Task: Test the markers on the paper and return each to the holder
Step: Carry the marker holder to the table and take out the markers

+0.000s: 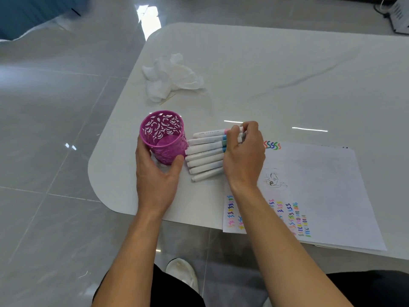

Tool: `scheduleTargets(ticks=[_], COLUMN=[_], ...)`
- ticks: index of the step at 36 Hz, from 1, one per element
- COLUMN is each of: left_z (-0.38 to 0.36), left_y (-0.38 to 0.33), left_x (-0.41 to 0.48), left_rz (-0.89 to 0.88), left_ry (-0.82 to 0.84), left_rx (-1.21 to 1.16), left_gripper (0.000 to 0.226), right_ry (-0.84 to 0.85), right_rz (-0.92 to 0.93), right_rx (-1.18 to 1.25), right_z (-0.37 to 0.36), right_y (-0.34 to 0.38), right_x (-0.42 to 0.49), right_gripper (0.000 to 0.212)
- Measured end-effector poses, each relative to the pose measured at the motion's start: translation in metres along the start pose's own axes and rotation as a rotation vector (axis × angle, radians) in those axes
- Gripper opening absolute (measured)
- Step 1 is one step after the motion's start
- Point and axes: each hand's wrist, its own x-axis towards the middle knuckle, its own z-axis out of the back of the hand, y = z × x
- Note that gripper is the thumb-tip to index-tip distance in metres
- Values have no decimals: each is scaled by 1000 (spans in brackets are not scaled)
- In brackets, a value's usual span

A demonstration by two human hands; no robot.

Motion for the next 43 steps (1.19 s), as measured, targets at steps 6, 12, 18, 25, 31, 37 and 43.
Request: scheduleTargets(ticks=[6, 12, 18, 25, 31, 37, 43], left_z=[-1, -2, -3, -5, -7, -8, -11], left_y=[1, 1, 2, 3, 4, 3, -5], left_x=[-1, -1, -1, -3, -10, -19, -28], left_rz=[-1, -2, -10, 11, 35, 73, 68], left_ry=[-16, -19, -19, -23, -58, -113, -199], left_rx=[-11, 3, 2, 24, 62, 90, 125], left_gripper=[91, 93, 93, 98, 98, 89, 77], right_ry=[-7, -49, -58, -69, -31, 22, 50], right_rz=[54, 116, 99, 123, 136, 142, 107], right_rx=[-36, -4, -72, -130, -153, -125, -66], right_z=[-2, 0, -2, 0, 5, 15, 31], right_y=[-2, -9, -15, -19, -20, -20, -20], right_x=[-3, -7, -8, -10, -8, -5, -5], right_gripper=[22, 21, 18, 16, 17, 21, 23])
